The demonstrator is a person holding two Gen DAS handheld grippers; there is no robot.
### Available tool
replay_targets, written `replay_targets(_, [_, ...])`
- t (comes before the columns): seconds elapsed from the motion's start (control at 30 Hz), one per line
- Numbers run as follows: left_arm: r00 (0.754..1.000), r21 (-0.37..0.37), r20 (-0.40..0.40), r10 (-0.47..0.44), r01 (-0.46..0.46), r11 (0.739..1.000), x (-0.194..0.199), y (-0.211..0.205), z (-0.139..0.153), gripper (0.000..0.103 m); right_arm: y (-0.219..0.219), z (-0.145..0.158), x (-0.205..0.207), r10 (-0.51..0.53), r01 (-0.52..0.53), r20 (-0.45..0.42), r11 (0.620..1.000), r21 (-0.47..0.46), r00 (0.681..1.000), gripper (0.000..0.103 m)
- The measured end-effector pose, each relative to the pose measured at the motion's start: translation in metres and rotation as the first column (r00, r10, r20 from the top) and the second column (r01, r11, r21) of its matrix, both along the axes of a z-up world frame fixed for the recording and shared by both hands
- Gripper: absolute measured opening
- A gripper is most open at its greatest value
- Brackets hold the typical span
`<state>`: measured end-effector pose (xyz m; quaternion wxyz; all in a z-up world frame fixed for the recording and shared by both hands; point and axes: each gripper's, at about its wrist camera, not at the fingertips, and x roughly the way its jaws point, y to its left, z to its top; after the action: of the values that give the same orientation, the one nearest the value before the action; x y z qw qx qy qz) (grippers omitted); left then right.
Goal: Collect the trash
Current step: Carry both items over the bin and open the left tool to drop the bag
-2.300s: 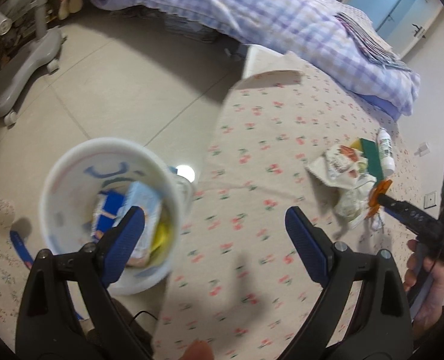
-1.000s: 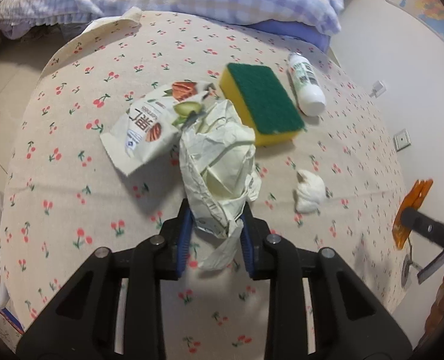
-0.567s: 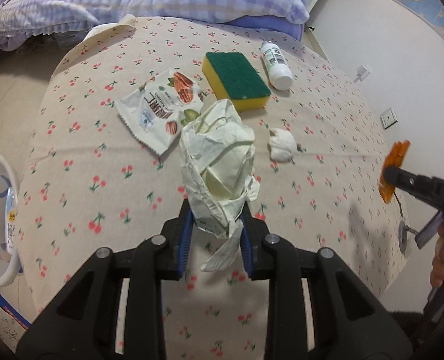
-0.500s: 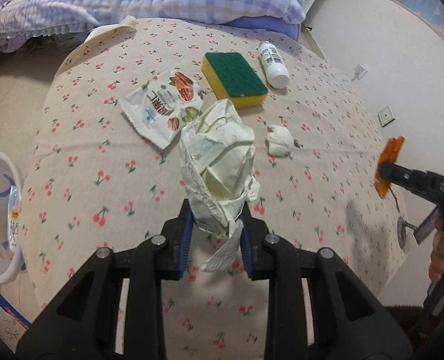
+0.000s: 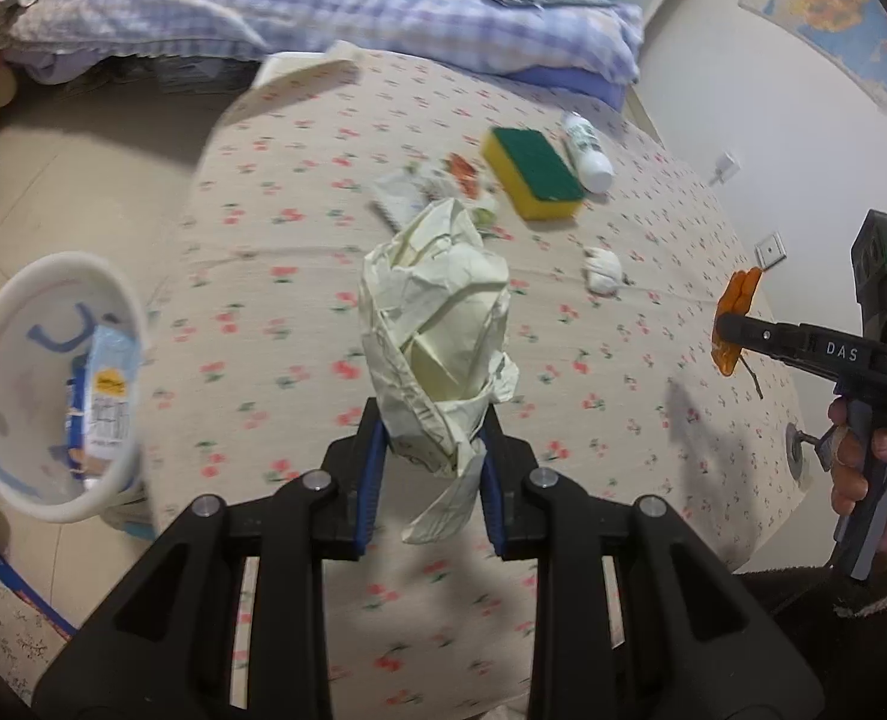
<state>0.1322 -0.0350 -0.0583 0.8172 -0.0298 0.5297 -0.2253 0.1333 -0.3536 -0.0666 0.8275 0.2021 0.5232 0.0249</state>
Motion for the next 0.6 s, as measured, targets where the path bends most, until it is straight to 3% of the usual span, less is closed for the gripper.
replay_targets(0.27, [0.993, 0.028, -0.005, 0.119, -0.119, 0.993, 0.008, 0.062, -0.004, 0.03, 0.054, 0.003, 0.016, 0.094, -0.094, 0.007, 0.996, -0.005, 0.996, 0.018])
replay_targets(0.6, [0.966, 0.045, -0.027, 0.257, -0.256, 0.966, 0.015, 0.124, -0.013, 0.03, 0.125, 0.003, 0.035, 0.202, -0.202, 0.006, 0.979, 0.002, 0.979, 0.018])
